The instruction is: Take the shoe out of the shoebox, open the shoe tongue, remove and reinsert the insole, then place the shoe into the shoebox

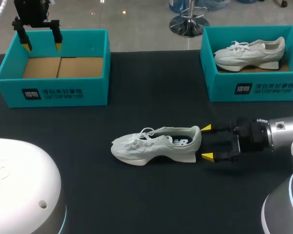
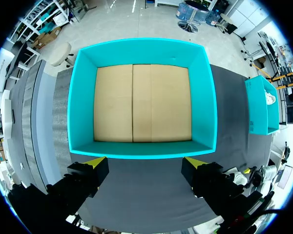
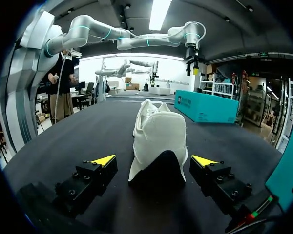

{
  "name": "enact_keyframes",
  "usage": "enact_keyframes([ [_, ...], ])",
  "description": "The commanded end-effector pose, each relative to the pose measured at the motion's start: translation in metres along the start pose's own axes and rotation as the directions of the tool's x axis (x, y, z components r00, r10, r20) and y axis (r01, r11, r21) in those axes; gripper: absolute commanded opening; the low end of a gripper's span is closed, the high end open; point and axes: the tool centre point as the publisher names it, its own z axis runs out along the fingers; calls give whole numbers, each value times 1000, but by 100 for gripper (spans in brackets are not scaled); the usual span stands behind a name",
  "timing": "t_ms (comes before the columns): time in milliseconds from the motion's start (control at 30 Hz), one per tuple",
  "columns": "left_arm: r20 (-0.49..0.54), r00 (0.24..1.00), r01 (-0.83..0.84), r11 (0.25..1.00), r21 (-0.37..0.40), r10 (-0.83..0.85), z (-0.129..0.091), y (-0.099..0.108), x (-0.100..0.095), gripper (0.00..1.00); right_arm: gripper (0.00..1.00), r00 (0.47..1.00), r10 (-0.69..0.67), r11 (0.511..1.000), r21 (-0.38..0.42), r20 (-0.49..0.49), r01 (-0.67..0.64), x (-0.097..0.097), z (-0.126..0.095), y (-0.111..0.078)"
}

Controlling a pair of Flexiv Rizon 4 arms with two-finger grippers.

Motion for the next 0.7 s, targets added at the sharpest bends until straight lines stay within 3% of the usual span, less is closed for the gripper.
enact_keyframes([
  [33, 1, 1000, 0, 1000, -1, 0, 0, 0, 0, 100, 100, 1000, -1, 1000, -5, 1, 1, -3, 10, -5],
  [700, 1, 1000, 0, 1000, -1, 0, 0, 0, 0, 100, 100, 999, 16, 1000, -15, -48, -17, 0, 49, -18],
])
